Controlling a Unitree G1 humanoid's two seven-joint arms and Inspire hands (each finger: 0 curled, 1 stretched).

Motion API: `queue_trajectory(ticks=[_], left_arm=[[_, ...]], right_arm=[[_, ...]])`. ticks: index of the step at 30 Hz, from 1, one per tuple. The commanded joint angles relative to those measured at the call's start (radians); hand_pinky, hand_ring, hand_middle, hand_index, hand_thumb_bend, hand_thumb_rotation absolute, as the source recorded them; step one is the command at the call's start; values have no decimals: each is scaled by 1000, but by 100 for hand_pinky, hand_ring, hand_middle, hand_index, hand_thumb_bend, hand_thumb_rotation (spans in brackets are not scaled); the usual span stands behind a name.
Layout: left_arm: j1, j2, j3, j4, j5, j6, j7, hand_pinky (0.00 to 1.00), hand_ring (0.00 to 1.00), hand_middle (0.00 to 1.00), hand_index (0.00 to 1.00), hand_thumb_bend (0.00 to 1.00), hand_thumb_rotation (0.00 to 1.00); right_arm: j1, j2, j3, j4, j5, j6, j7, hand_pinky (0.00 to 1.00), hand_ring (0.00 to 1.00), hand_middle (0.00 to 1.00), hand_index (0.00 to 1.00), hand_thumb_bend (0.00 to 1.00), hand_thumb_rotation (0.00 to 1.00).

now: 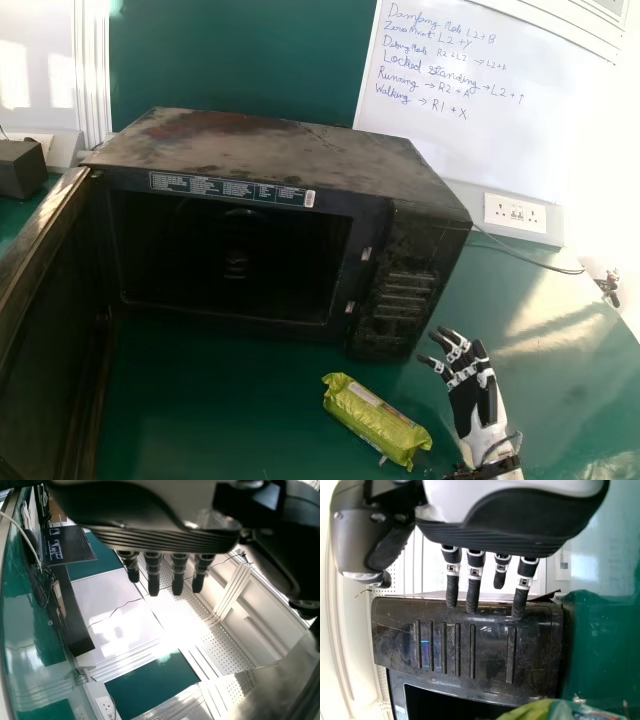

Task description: Put biscuit inside oven

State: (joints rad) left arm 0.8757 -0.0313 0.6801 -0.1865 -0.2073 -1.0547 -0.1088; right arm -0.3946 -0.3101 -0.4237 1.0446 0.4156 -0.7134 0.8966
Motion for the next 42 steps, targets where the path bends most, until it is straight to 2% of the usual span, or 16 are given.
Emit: queue_trajectory(ticks=[1, 6, 11, 14, 19, 21, 23, 27, 30, 33, 37, 42], left_arm=[[-1, -1, -2, -6, 5, 2, 2, 86, 96, 100, 100, 82, 77], [-2, 6, 4, 21, -4, -25, -3, 86, 96, 99, 100, 84, 76], [11, -2, 1, 13, -6, -31, 1, 93, 100, 100, 100, 87, 75], [33, -8, -13, -15, -9, -16, -4, 99, 100, 100, 100, 89, 73], [18, -5, -10, 1, -9, -26, -2, 100, 100, 100, 100, 93, 66], [5, 0, -5, 19, -11, -43, -2, 100, 100, 100, 100, 94, 62], [2, -7, 2, 23, -2, -45, 4, 100, 100, 100, 100, 95, 63], [2, -2, -4, 26, -11, -45, -1, 100, 100, 100, 100, 97, 62], [13, -4, -14, 7, -15, -32, -3, 96, 98, 99, 98, 99, 59], [22, -14, -14, -15, -4, -16, 0, 87, 92, 95, 96, 100, 59], [21, -17, -10, -23, 3, -10, 0, 88, 88, 92, 95, 100, 62], [23, -17, -12, -22, 3, -14, -4, 88, 87, 90, 93, 100, 61]], right_arm=[[45, 44, 10, 41, -11, 9, -16, 72, 76, 81, 81, 70, 90], [67, 34, 39, 10, -51, -22, -45, 73, 77, 81, 81, 70, 90], [86, 7, 58, -81, -43, 54, -48, 73, 78, 82, 82, 72, 89], [98, -23, 66, -176, -32, 97, -36, 74, 78, 83, 83, 67, 90], [134, -52, 81, -359, -28, 129, -49, 75, 78, 82, 83, 67, 90], [149, -55, 90, -416, -39, 121, -61, 74, 78, 82, 82, 65, 89], [167, -61, 100, -471, -57, 112, -77, 73, 78, 81, 82, 65, 89], [196, -76, 120, -558, -175, 30, -179, 73, 78, 82, 82, 65, 89], [213, -95, 132, -607, -301, -43, -279, 74, 78, 82, 83, 64, 89], [230, -130, 144, -654, -419, -102, -359, 74, 78, 82, 83, 65, 89], [259, -181, 167, -732, -497, -93, -407, 74, 78, 82, 82, 66, 90], [315, -228, 185, -855, -568, -36, -445, 75, 78, 82, 83, 67, 90]])
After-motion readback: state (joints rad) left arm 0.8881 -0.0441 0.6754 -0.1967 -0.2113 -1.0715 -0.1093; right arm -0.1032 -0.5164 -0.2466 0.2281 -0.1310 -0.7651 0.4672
